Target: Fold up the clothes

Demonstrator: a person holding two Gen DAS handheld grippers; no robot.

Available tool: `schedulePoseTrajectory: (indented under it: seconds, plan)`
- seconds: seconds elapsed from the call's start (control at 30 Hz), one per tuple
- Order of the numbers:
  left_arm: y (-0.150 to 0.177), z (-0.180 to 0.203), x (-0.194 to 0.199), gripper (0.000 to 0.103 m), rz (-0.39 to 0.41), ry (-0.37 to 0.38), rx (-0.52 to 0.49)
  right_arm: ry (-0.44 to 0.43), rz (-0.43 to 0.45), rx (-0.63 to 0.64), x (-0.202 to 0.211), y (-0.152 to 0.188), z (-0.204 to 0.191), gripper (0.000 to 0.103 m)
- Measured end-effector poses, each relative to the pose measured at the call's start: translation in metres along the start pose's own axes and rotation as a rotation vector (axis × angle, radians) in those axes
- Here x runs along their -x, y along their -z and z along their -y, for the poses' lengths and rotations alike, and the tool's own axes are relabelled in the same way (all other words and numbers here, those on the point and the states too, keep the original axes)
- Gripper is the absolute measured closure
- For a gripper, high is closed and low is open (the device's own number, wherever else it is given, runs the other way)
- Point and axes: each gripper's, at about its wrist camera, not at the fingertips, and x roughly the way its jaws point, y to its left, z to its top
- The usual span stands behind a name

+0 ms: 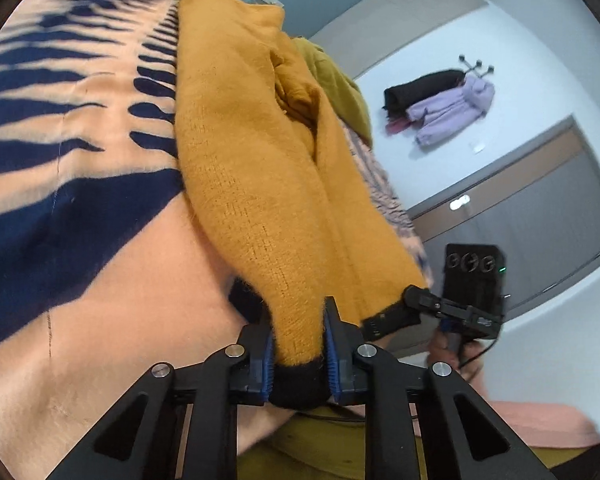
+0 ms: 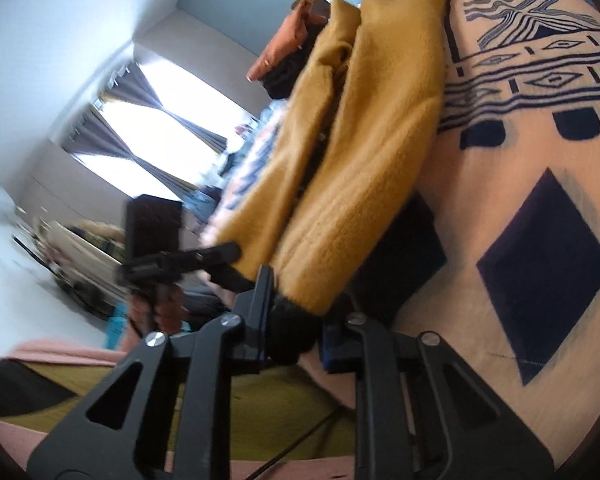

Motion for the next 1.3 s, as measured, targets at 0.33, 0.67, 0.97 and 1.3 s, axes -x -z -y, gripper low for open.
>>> schedulePoseTrajectory:
  seconds: [0.33,0.67,0.97,1.3]
  plan:
    - [-0.041,0.008,0.01,0.086,0.01,0.12,0.087,-0.137,0.085,-0.103,0.012,-0.036,0.008,0.085]
    - [-0.092,-0.004,0.006,0.084,0.035,0.097,0.148,-0.111,0.108,-0.209,0.004,-0.086,0.035,0.082]
    - [-0.113,-0.026,-0.001,0.073,0.066,0.018,0.184,-0.013,0.114,-0.175,0.0,-0.115,0.043,0.055]
    - [-0.077,-0.016,0.004,0.038,-0.001,0.002,-0.035,0.079,0.069,0.018,-0.001,-0.108,0.029,0.044]
